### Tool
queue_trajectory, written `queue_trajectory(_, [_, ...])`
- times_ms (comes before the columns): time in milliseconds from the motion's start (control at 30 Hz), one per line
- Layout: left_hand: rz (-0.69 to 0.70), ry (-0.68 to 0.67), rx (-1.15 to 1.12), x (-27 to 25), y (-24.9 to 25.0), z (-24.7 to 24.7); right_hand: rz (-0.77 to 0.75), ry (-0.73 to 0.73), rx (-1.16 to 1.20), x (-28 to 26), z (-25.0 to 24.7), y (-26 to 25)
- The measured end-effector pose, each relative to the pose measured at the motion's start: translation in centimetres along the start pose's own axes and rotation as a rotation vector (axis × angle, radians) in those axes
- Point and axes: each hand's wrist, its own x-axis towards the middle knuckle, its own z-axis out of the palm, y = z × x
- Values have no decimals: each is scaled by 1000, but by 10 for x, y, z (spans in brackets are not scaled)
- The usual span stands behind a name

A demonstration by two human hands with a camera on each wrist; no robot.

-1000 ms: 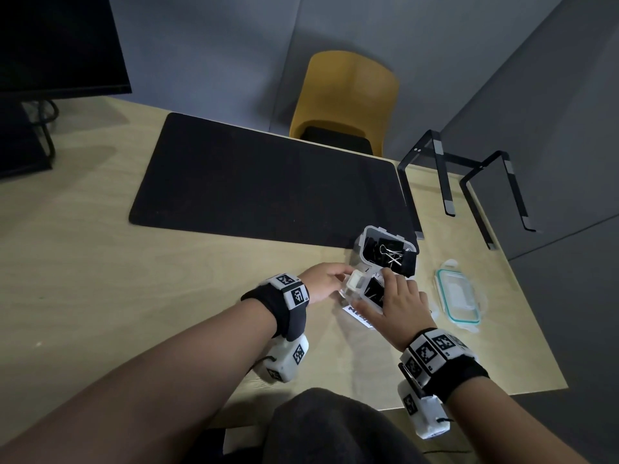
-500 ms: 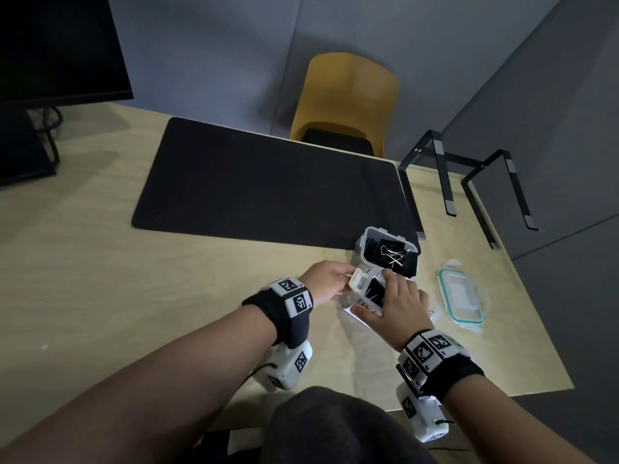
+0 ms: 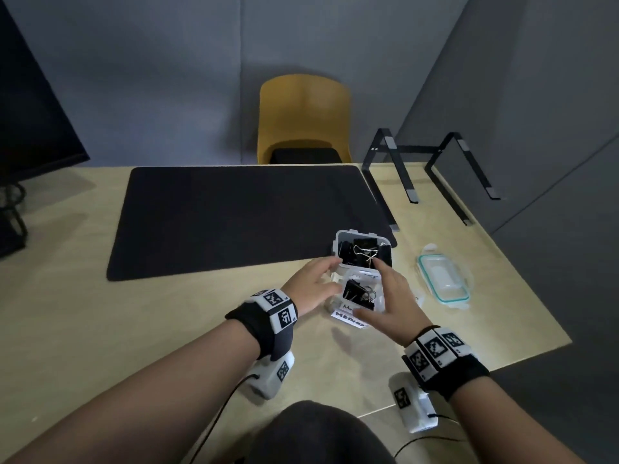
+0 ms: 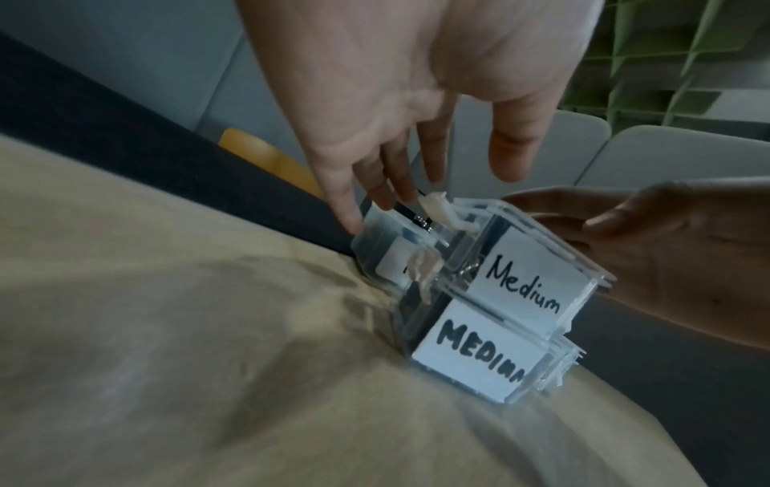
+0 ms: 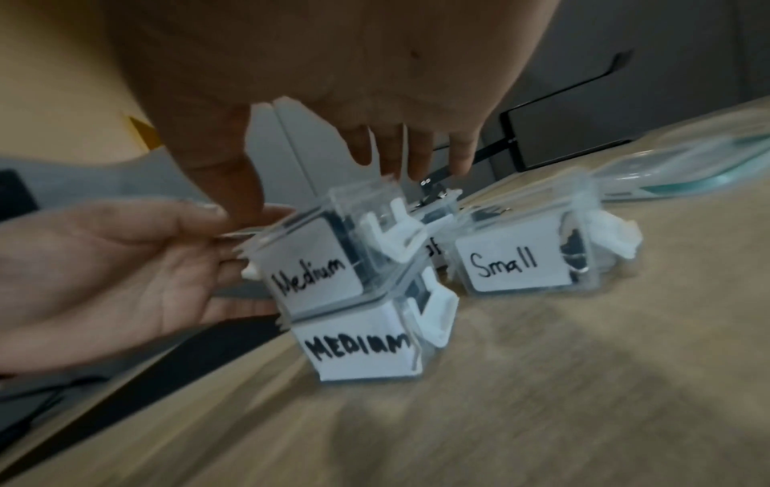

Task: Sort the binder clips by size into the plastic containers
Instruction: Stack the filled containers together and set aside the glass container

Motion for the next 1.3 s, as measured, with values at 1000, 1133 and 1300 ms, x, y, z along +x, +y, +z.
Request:
queue_trajectory(1000, [237,-259,273,27,-5,13,502,-159,1000,-22,22,28])
queue_trajectory(1133, [243,-267,244,28,-10,13,544,-200,901,-16,21,24])
queue_trajectory(1300, [237,-260,203,28,-11,15,554,-203,951,-15,11,25])
